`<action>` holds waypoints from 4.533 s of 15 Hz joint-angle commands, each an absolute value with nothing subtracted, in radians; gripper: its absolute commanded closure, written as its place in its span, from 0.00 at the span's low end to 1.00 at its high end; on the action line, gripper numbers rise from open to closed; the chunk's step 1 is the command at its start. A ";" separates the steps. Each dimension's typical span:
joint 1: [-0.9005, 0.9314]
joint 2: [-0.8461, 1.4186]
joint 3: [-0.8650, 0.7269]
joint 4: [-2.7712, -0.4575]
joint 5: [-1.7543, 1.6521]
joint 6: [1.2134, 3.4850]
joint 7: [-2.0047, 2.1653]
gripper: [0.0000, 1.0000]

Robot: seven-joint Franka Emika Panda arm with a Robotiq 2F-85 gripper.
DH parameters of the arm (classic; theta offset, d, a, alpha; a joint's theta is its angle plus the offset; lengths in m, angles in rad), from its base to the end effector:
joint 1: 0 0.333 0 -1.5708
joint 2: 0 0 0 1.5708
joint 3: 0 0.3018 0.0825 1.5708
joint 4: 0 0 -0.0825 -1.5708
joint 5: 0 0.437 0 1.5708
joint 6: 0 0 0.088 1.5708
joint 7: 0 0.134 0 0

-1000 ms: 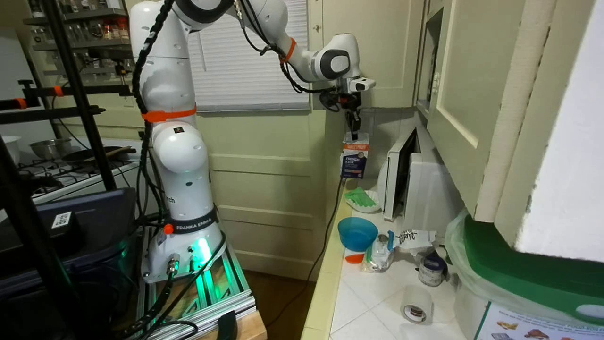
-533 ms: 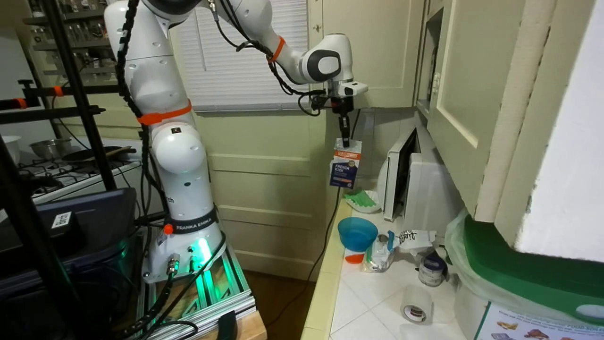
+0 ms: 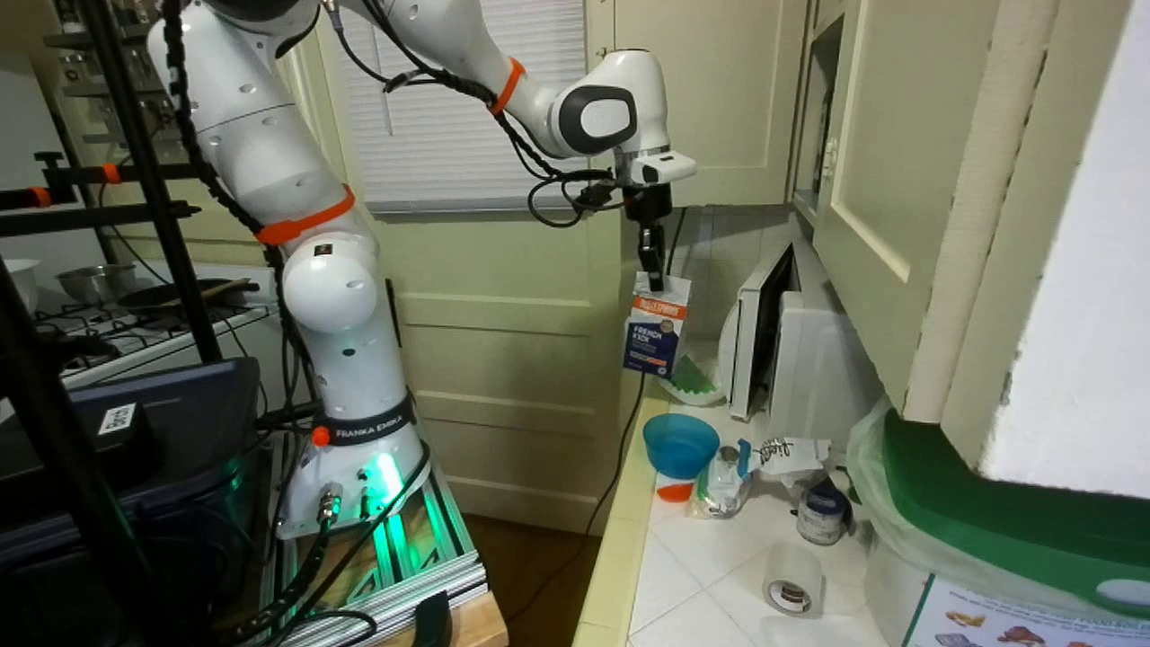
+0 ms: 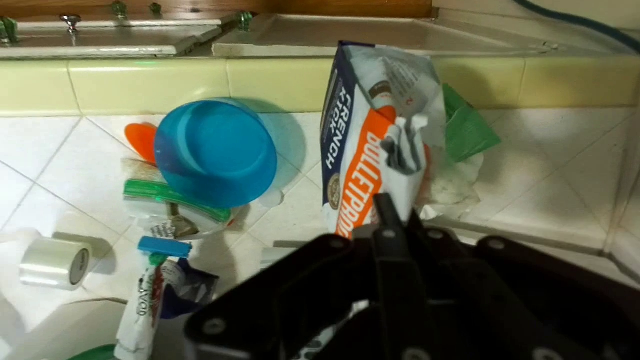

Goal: Move the white and blue packet to the right then put the white bowl inside the blue bowl.

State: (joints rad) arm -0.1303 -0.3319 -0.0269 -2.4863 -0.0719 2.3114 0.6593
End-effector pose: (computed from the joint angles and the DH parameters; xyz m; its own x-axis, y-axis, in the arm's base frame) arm 0.4912 -0.0802 0.3547 0.7054 -0.6918 0.1540 -0.6930 -0.7188 -0.0546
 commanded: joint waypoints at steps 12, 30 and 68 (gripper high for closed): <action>-0.436 -0.656 -0.119 -2.746 -0.076 2.340 0.743 0.99; -0.557 -0.554 -0.190 -2.692 -0.109 2.354 0.602 0.99; -0.582 -0.220 -0.337 -2.626 -0.242 2.710 0.031 0.77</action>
